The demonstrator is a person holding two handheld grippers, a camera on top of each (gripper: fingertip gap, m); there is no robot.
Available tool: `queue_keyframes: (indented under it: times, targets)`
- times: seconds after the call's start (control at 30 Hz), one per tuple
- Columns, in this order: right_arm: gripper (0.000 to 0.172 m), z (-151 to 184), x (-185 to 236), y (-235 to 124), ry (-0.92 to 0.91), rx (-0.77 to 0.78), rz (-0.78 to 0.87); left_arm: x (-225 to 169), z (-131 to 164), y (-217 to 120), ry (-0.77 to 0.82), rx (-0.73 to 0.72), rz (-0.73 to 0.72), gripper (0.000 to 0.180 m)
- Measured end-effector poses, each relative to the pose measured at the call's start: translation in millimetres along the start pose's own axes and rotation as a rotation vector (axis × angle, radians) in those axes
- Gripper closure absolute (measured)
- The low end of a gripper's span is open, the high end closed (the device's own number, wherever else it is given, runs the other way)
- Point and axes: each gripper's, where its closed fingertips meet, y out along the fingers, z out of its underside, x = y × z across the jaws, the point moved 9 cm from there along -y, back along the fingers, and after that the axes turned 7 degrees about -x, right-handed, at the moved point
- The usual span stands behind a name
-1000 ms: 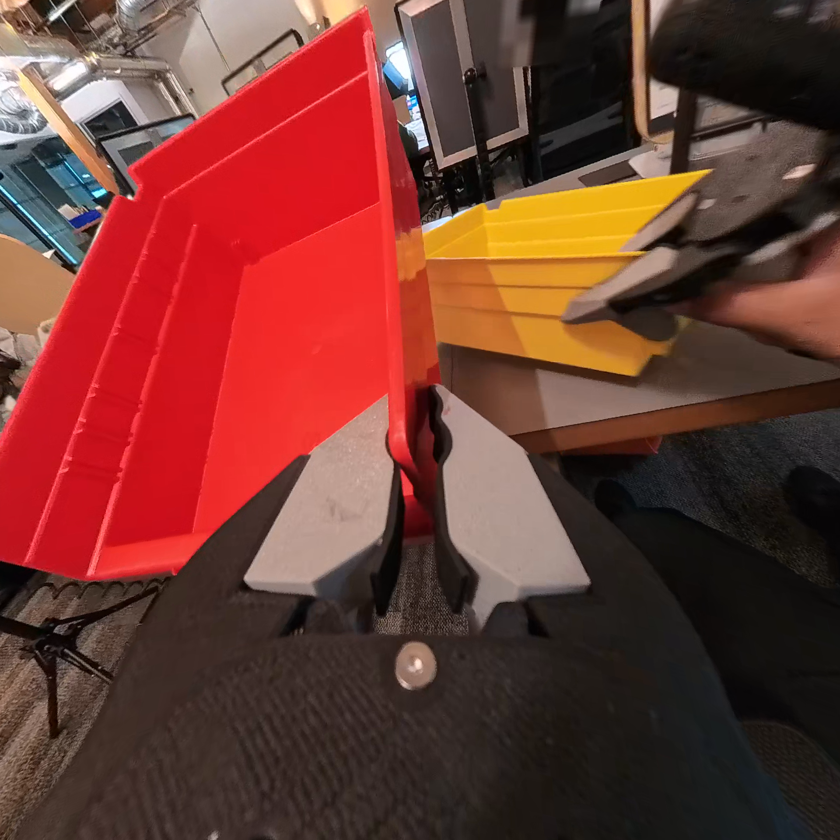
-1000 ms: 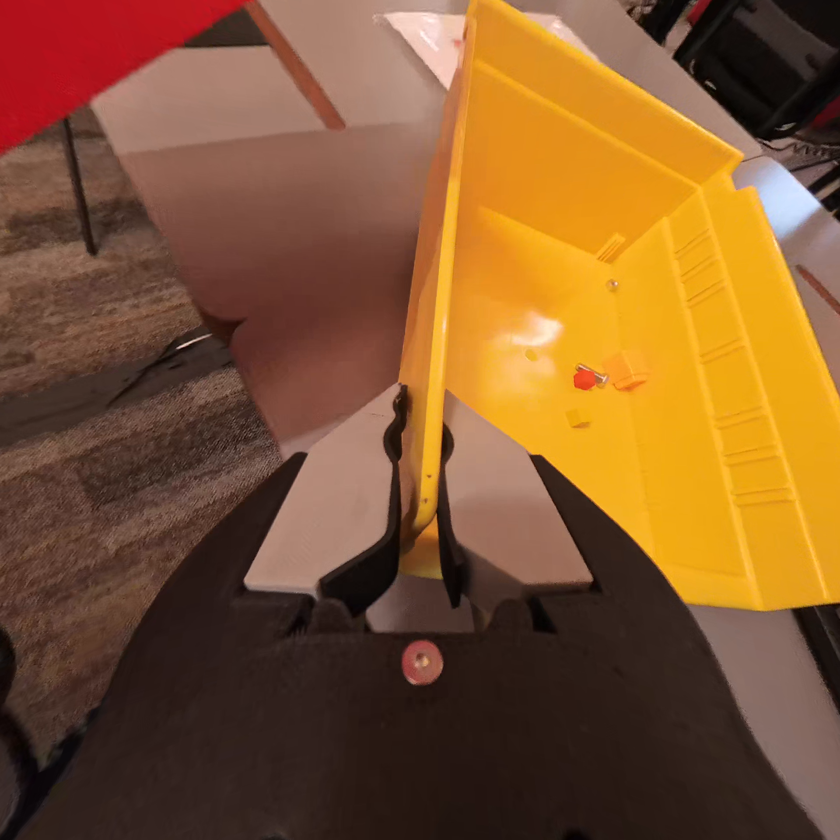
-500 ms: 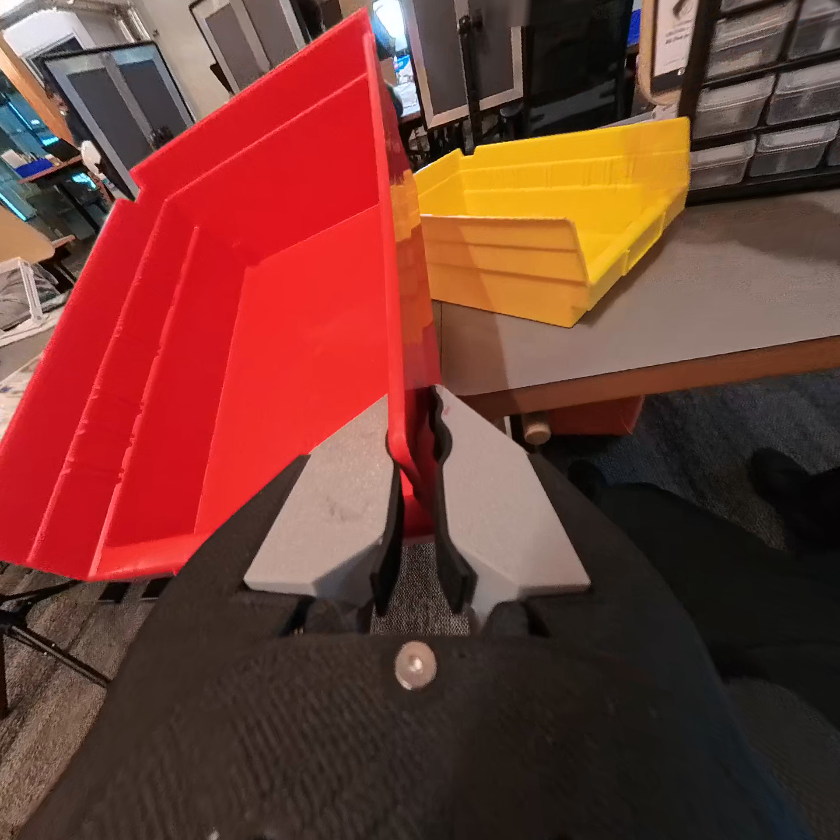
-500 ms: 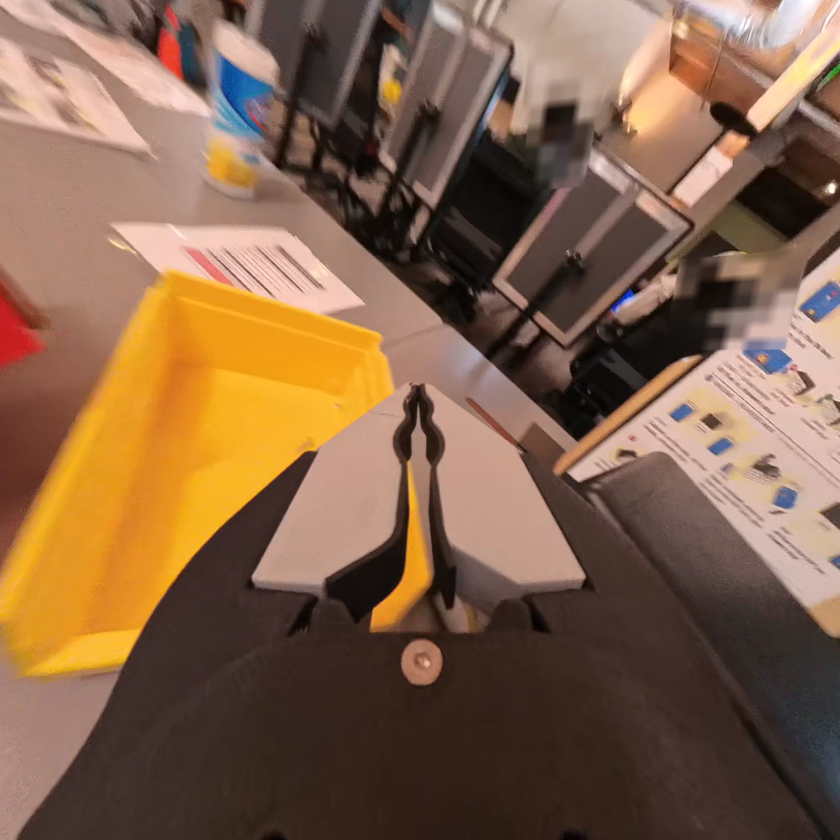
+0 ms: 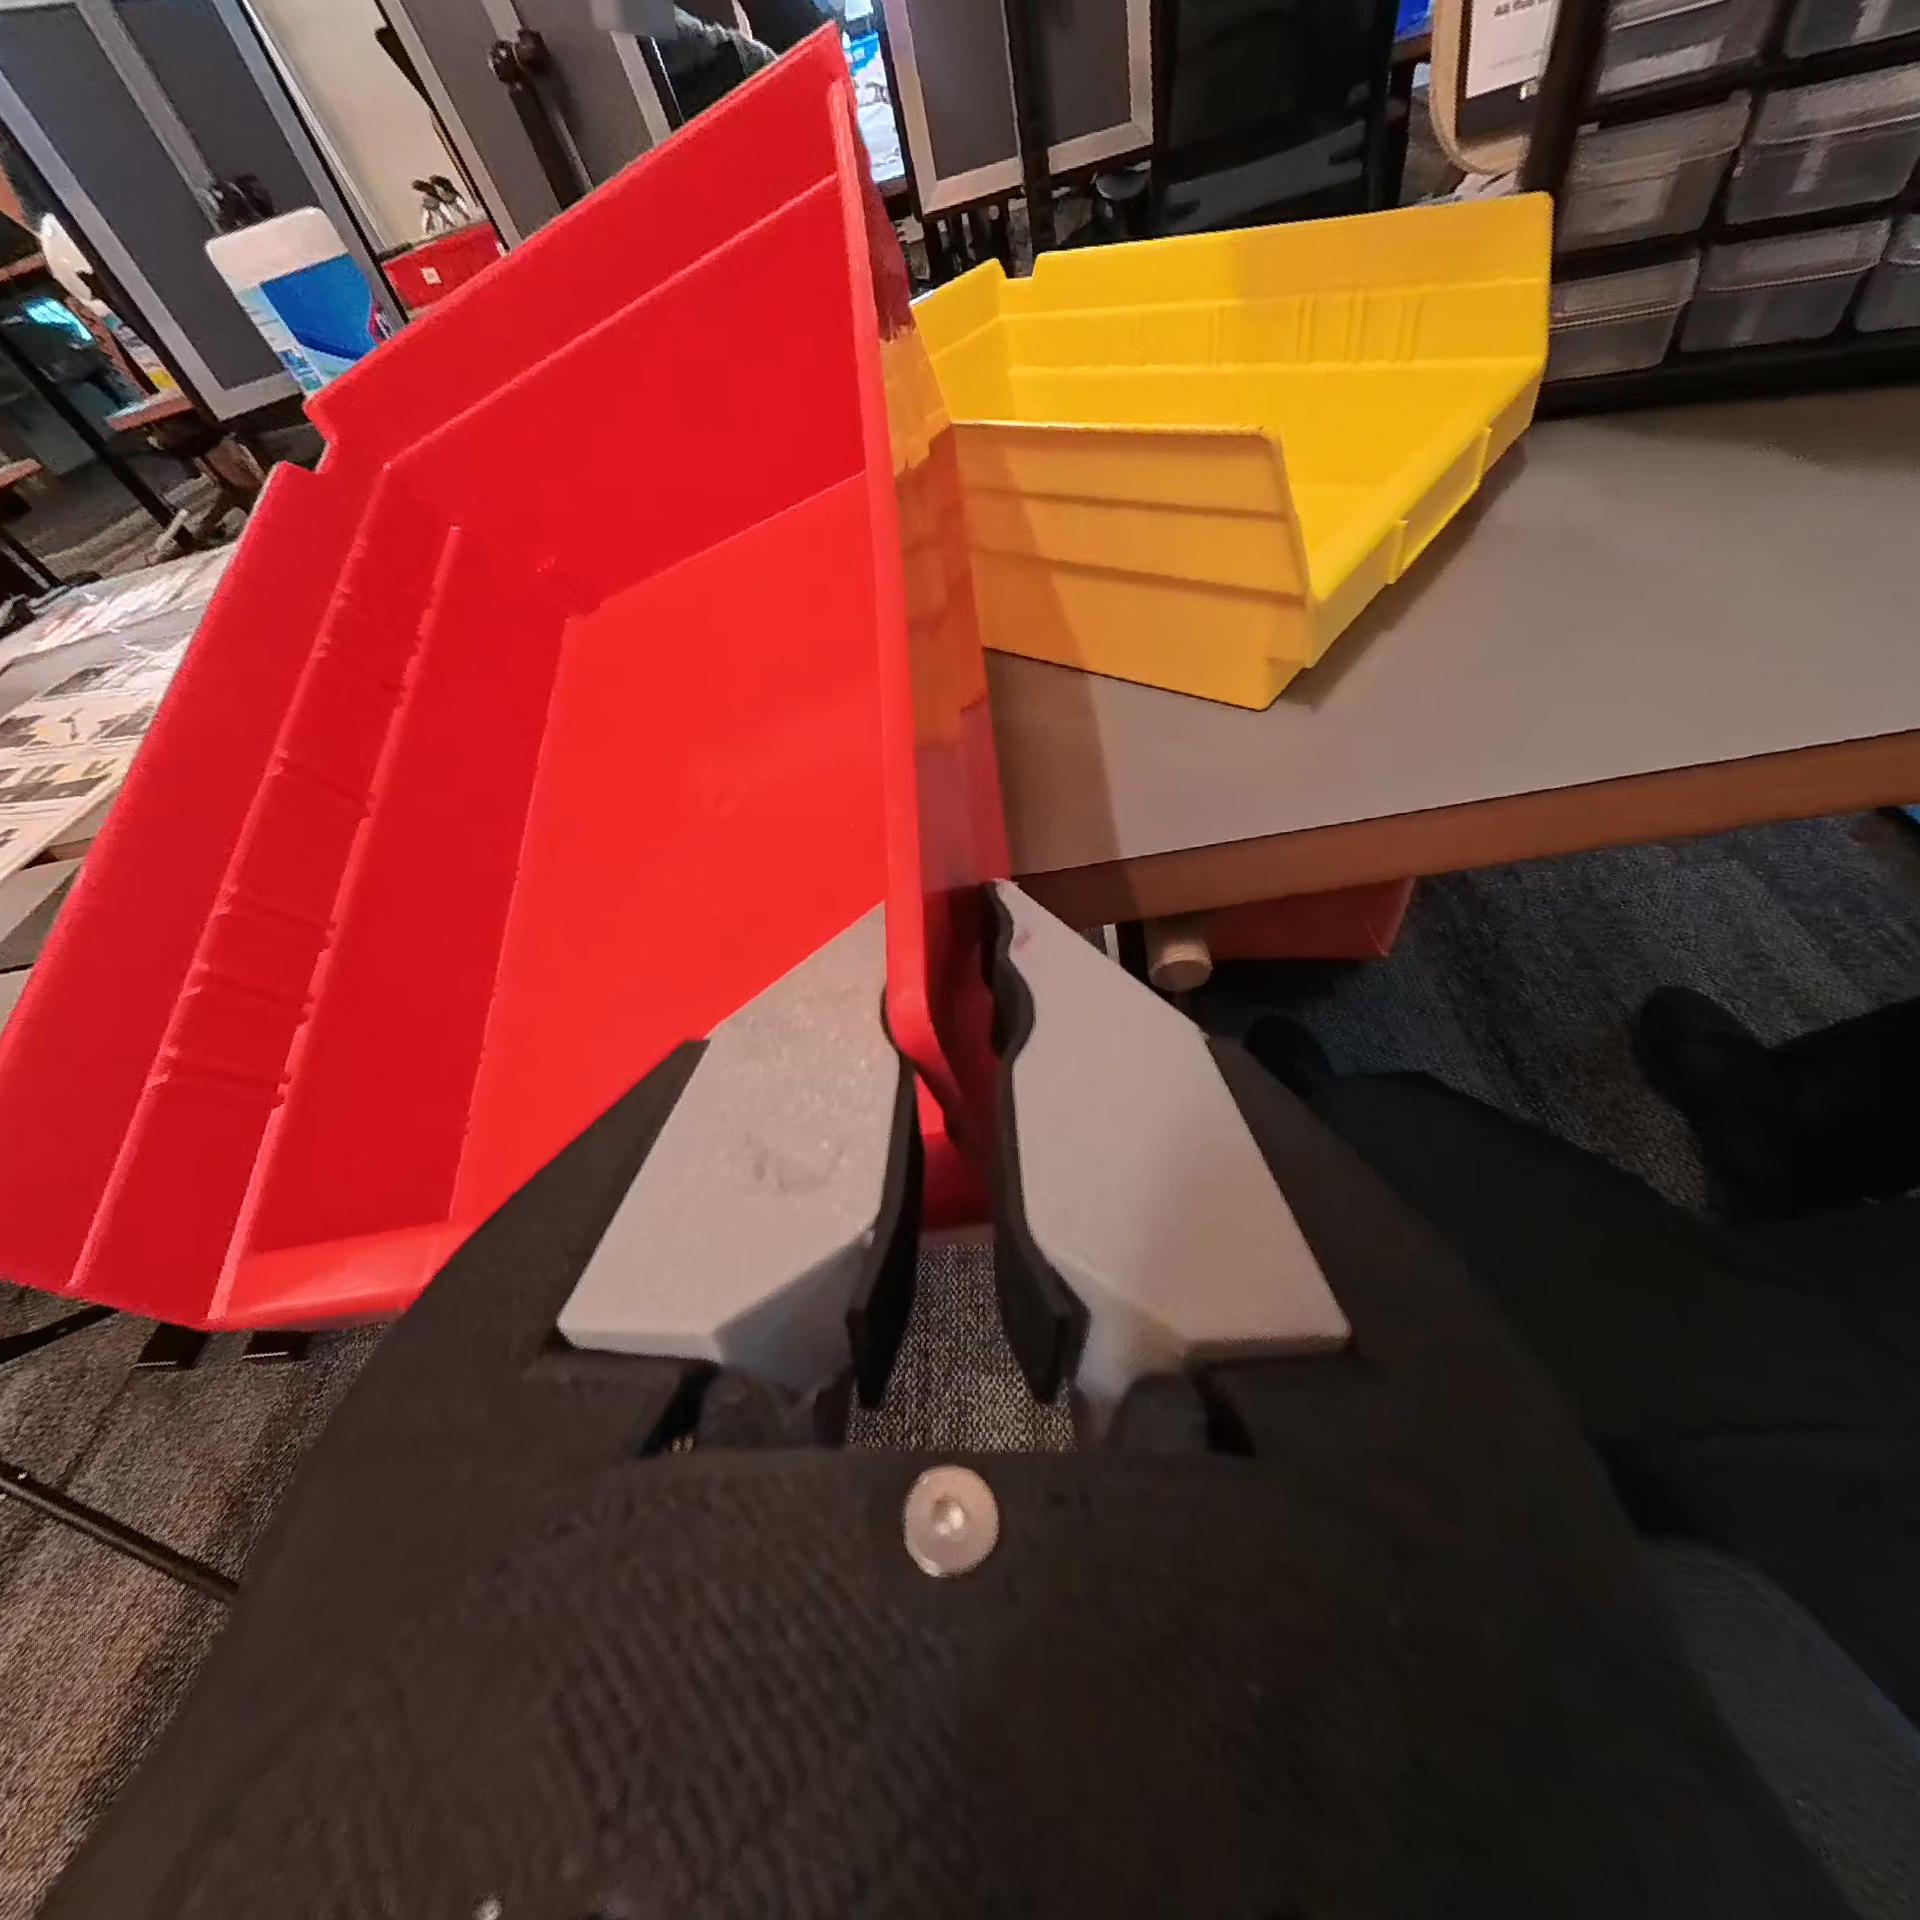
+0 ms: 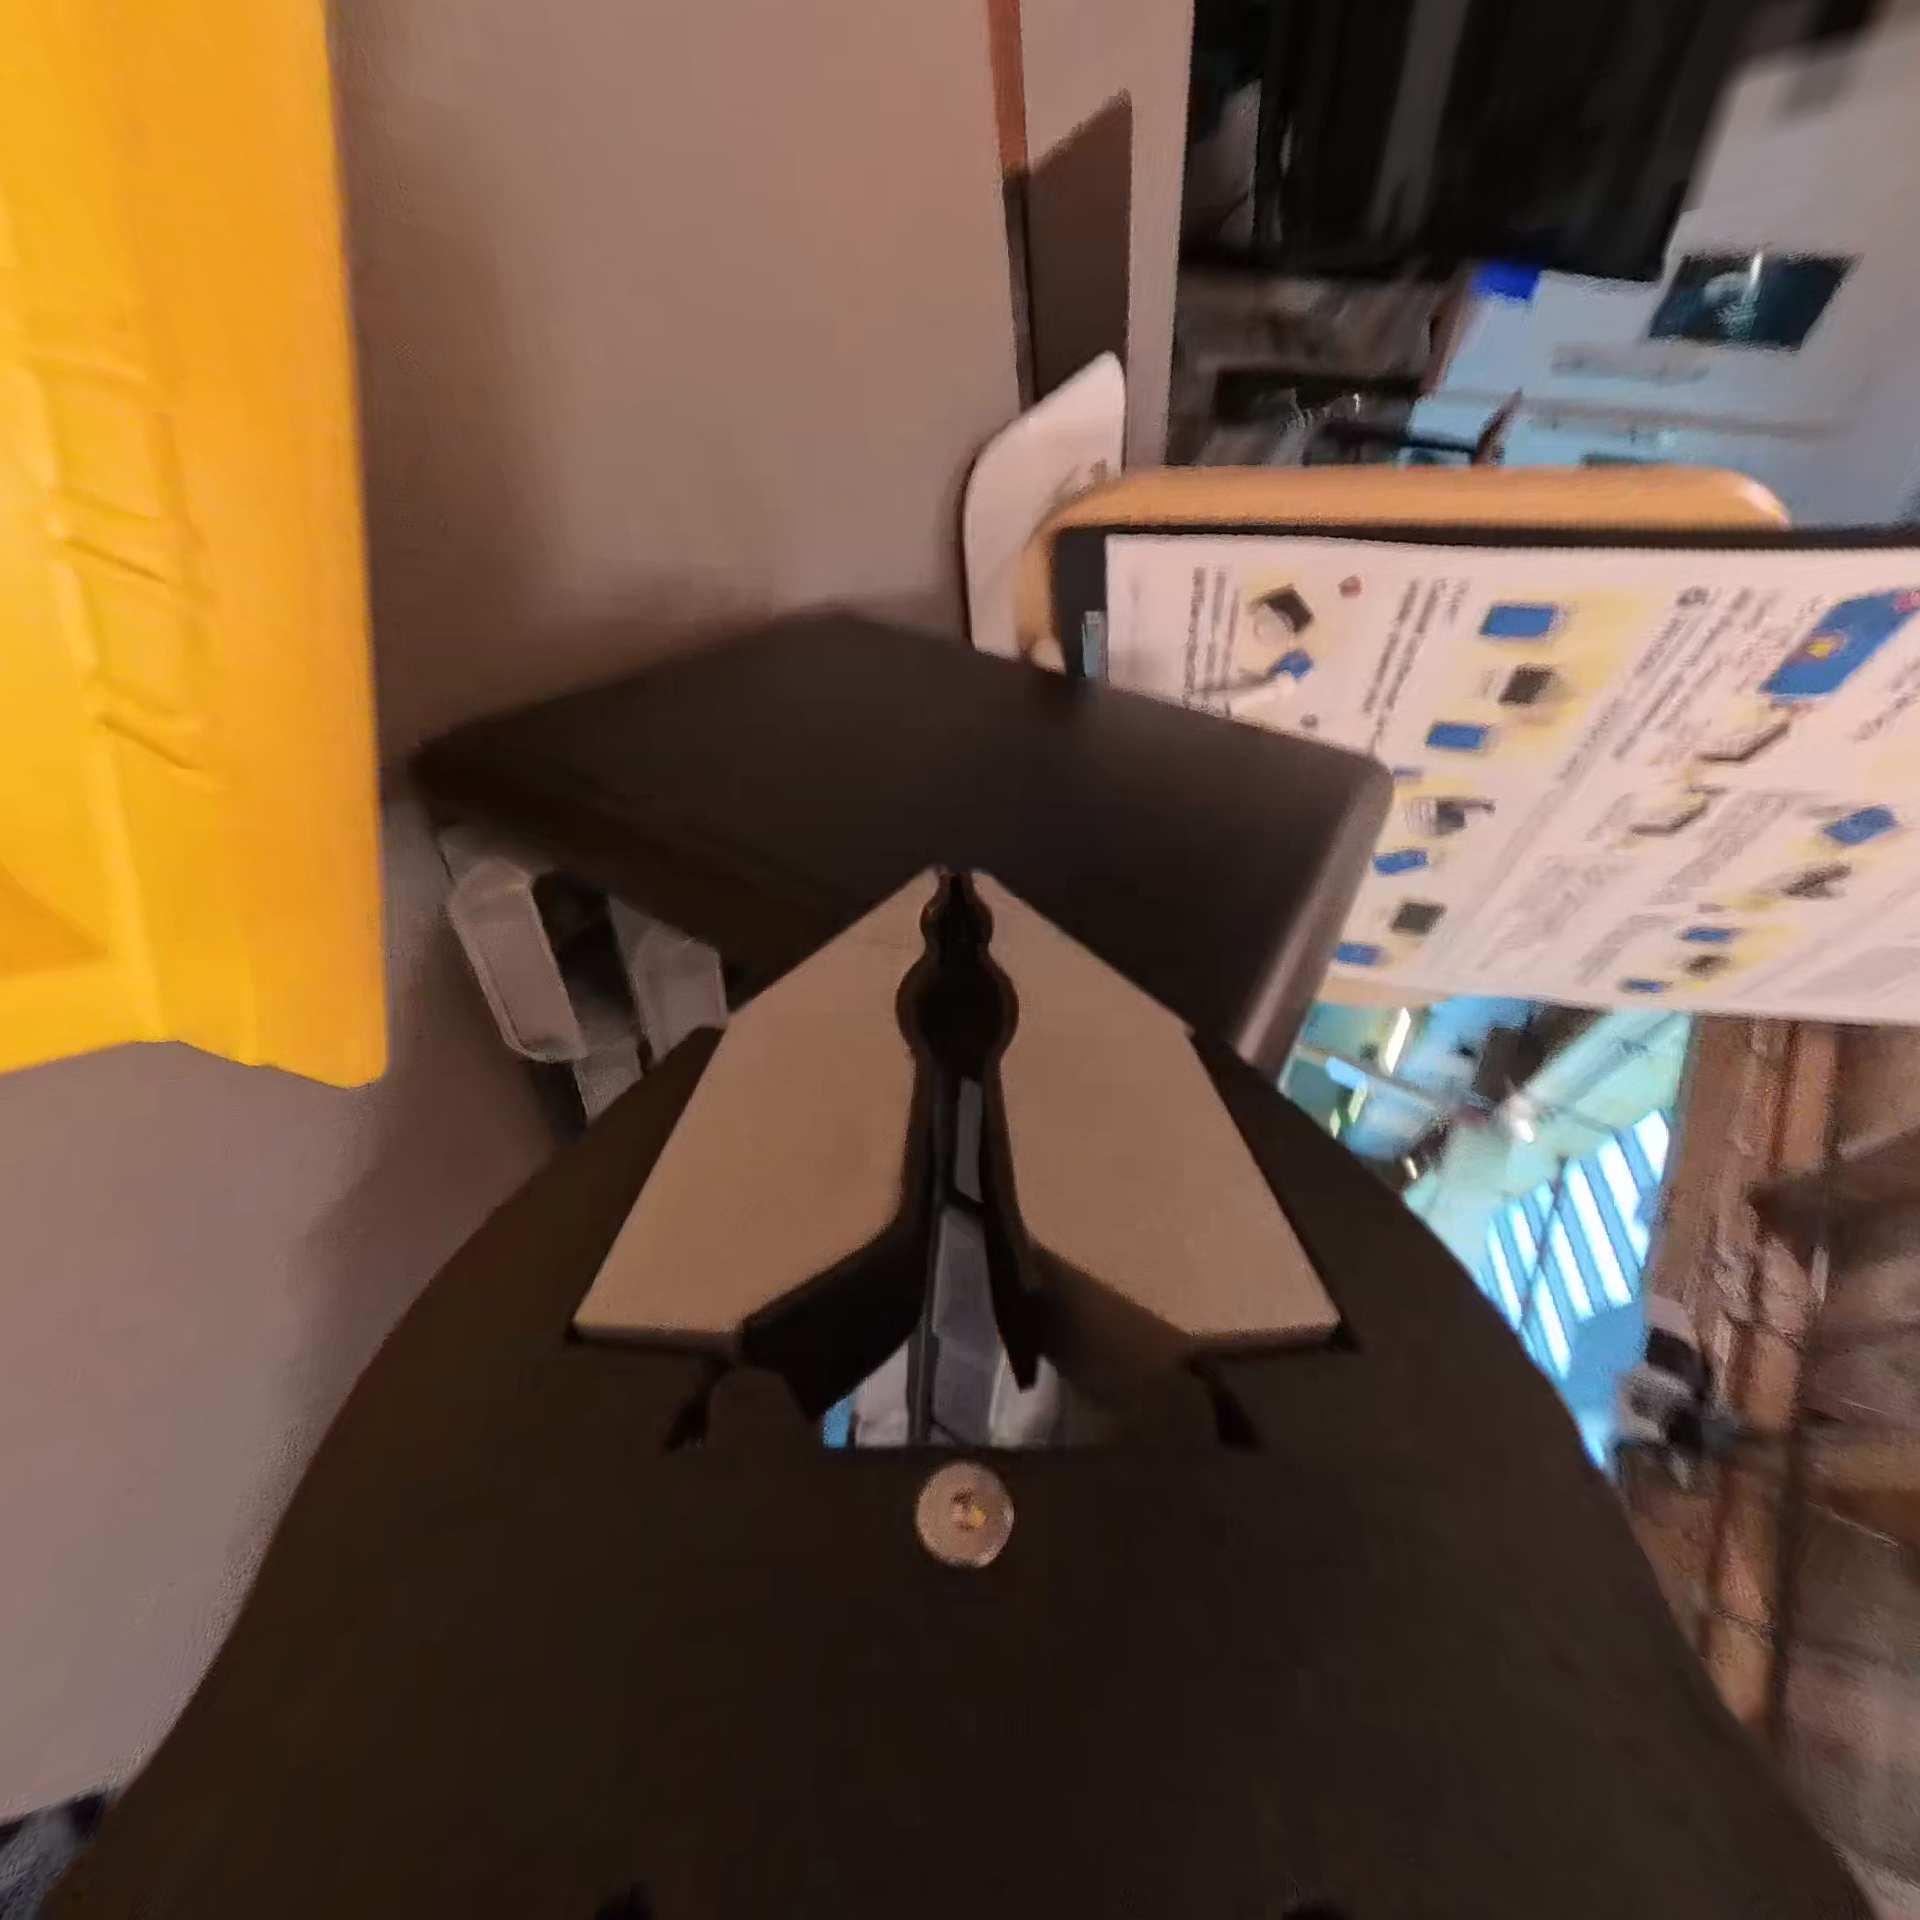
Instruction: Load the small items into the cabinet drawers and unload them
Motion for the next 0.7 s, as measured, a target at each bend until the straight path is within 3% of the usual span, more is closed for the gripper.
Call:
queue_keyframes:
  times: [0.37,0.6,0.7]
  targets:
    - [0.172,59,25,-29,0.034,-0.085,-0.119,2,-19,-22,0.029,-0.046,-0.03,0.176]
    - [0.172,104,43,-58,0.097,-0.283,-0.146,-8,-56,-28,0.075,-0.12,-0.022,0.177]
    - [0.172,129,39,-83,0.201,-0.469,-0.125,-20,-79,-28,0.102,-0.166,0.012,0.177]
